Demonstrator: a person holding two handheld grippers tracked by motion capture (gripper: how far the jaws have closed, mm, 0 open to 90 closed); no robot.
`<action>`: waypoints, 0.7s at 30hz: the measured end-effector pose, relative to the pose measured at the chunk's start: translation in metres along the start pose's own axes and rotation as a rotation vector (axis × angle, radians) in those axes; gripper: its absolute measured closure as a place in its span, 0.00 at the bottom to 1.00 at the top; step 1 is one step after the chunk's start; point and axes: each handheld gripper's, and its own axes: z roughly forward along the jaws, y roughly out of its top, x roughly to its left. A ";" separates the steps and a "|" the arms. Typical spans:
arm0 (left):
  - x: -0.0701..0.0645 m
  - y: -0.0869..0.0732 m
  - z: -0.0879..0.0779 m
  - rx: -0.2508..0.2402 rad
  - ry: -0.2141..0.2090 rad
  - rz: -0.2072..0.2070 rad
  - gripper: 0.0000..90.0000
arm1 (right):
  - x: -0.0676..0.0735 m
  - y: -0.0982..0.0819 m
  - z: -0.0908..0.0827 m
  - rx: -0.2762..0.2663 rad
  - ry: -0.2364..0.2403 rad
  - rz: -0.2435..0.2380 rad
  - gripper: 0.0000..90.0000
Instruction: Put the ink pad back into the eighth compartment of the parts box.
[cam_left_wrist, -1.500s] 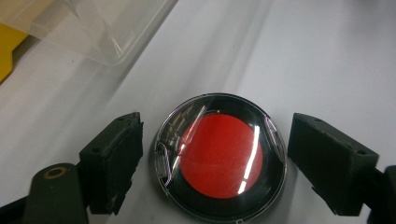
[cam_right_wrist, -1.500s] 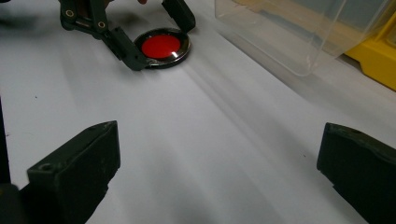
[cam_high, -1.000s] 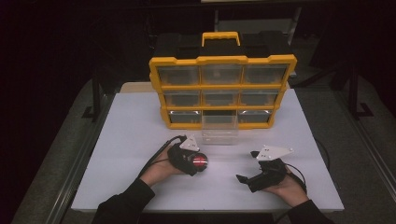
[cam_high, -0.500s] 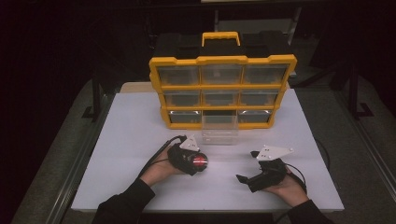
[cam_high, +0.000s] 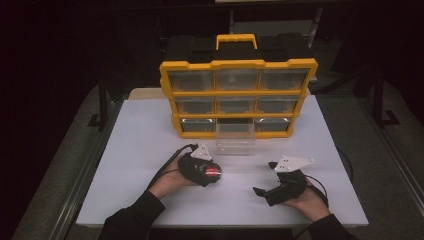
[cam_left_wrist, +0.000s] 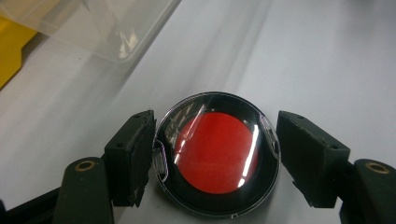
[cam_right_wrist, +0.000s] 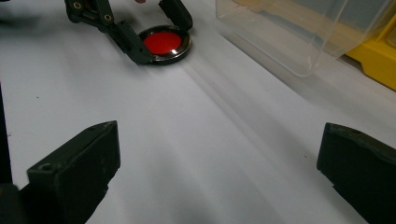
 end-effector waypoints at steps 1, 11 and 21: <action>0.000 0.000 0.000 0.001 0.000 -0.002 0.33 | 0.000 0.000 0.000 0.000 0.000 0.000 0.00; 0.003 -0.001 -0.007 -0.011 0.007 -0.019 0.33 | 0.000 0.000 0.000 0.000 -0.001 0.000 0.00; 0.007 -0.003 -0.014 -0.012 0.020 -0.028 0.33 | 0.000 0.000 0.000 -0.002 0.000 -0.001 0.00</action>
